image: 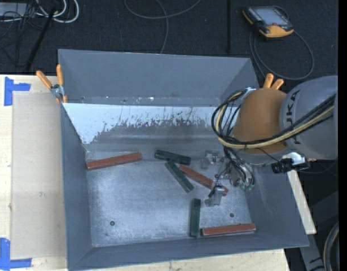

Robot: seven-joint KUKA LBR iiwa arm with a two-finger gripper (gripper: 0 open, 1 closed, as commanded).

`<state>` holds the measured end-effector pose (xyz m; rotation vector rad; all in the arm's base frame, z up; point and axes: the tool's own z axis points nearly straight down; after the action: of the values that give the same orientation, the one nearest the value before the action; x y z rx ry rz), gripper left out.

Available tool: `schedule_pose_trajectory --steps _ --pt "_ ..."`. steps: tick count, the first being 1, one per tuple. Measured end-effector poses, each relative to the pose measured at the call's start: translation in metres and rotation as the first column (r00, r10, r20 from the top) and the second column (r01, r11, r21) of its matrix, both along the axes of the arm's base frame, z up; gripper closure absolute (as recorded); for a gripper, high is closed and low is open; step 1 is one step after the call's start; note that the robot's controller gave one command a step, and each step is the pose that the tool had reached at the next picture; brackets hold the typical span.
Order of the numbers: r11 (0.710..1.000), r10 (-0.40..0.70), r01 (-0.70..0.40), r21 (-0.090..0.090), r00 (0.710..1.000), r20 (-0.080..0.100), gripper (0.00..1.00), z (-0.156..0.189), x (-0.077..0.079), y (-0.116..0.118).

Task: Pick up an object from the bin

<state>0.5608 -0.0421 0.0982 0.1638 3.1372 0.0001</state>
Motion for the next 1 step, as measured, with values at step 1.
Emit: schedule_pose_trajectory --steps 1 --pt "1.0 0.001 -0.001 0.0 1.0 0.0 0.0 0.0 0.0 0.0001"
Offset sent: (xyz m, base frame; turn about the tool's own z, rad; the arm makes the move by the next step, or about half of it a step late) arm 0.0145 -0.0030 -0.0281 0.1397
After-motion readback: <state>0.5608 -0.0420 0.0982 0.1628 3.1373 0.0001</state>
